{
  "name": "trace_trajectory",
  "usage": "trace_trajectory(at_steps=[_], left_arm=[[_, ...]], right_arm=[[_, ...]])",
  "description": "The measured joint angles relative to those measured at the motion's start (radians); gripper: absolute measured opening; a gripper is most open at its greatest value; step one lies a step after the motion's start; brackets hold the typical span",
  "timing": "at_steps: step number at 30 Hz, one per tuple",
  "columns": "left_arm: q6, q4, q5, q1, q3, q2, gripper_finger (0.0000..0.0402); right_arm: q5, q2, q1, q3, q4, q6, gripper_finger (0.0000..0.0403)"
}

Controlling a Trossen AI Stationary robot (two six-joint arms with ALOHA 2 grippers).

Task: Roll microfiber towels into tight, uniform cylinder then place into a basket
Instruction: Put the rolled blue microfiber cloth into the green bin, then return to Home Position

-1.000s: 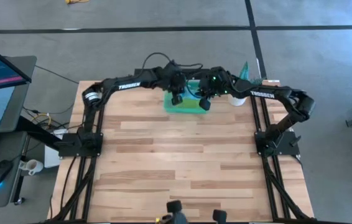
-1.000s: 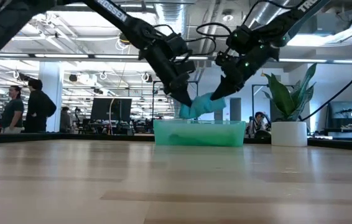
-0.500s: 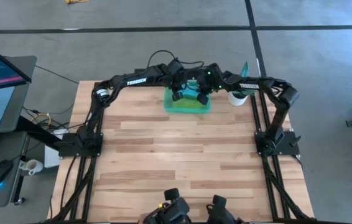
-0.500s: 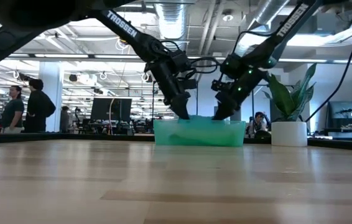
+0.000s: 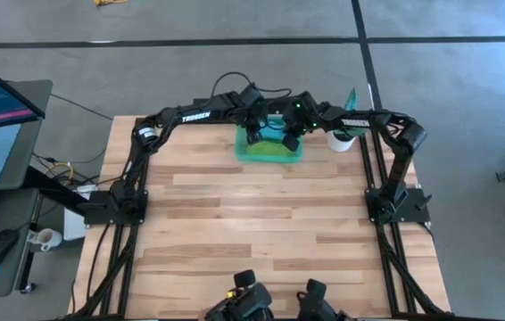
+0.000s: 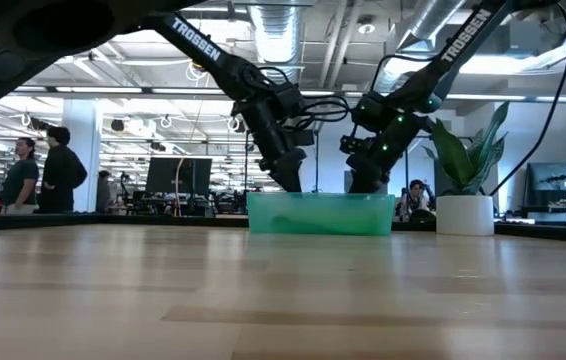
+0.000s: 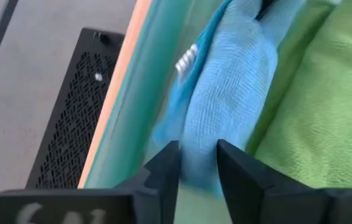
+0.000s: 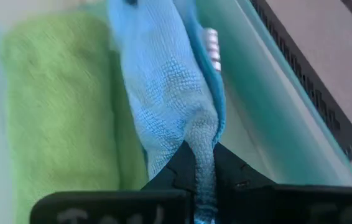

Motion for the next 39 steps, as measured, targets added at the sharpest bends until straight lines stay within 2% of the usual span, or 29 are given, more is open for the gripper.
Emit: trace_trajectory(at_steps=[6,15,18,21,24,29,34,39], left_arm=[[-0.051,-0.010,-0.011,0.001,0.027,0.000,0.0136],[-0.047,-0.212,0.008,-0.010,0.219,-0.001,0.0123],[-0.059,-0.239,0.096,-0.011,0.241,-0.012,0.0115],[-0.068,-0.254,0.185,-0.011,0.241,-0.020,0.0109],[-0.069,-0.276,0.184,-0.019,0.241,-0.026,0.0102],[-0.076,-0.320,0.142,-0.041,0.240,-0.026,0.0087],[-0.094,-0.343,0.163,-0.073,0.240,-0.036,0.0075],[-0.103,-0.355,0.276,-0.110,0.188,-0.096,0.0071]], right_arm=[[0.025,0.000,-0.001,-0.002,-0.027,0.008,0.0038],[0.037,0.000,0.000,-0.002,-0.017,0.038,0.0060],[0.059,-0.001,0.002,-0.002,-0.021,0.076,0.0083],[0.082,-0.001,0.002,-0.002,-0.042,0.096,0.0122],[0.131,-0.002,0.002,-0.001,-0.051,0.088,0.0173],[0.143,-0.031,0.000,0.040,-0.134,0.111,0.0237],[0.132,-0.122,0.005,0.072,-0.238,0.112,0.0252],[0.048,-0.270,0.054,0.014,-0.352,0.115,0.0250]])
